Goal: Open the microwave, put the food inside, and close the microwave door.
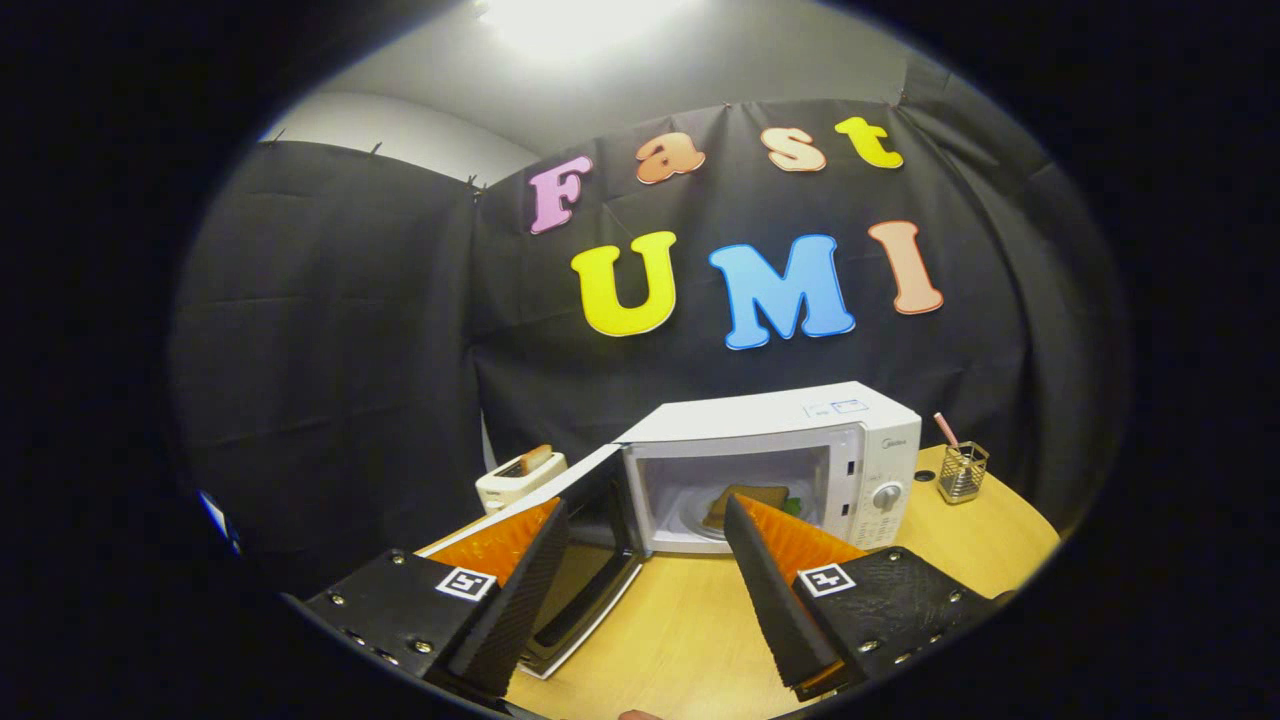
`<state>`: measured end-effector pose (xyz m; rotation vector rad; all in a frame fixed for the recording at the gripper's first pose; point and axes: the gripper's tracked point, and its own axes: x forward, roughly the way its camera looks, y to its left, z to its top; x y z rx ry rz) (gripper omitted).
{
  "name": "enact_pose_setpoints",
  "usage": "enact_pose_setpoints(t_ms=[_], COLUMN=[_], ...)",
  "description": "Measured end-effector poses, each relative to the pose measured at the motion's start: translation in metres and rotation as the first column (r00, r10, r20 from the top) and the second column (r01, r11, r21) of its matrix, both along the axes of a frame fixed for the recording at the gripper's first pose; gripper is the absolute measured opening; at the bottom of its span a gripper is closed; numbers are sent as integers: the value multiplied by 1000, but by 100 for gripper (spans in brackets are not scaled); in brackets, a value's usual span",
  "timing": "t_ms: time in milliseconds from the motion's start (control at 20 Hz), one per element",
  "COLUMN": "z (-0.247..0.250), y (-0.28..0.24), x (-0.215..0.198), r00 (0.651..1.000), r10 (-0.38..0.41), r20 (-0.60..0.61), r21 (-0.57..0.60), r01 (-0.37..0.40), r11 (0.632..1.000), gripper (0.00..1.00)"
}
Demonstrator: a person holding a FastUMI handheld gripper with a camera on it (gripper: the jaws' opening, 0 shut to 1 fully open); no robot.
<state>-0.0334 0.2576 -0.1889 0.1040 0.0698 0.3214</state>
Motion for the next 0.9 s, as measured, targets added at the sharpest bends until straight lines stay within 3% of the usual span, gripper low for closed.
enact_pose_setpoints(t_ms=[250,450,500,650,700,900], z=[-4,-13,-18,-21,-26,-38], y=[55,81,91,128,138,175], x=[-32,-41,-43,-56,-60,-74], r00=[992,990,987,963,955,931], r10=[125,136,157,263,290,360], r20=[-18,-23,-31,-59,-67,-59], r21=[-13,-49,-45,2,1,-39], r01=[-125,-137,-159,-263,-291,-363], r11=[992,989,986,965,957,931], gripper=[87,54,38,28,16,18])
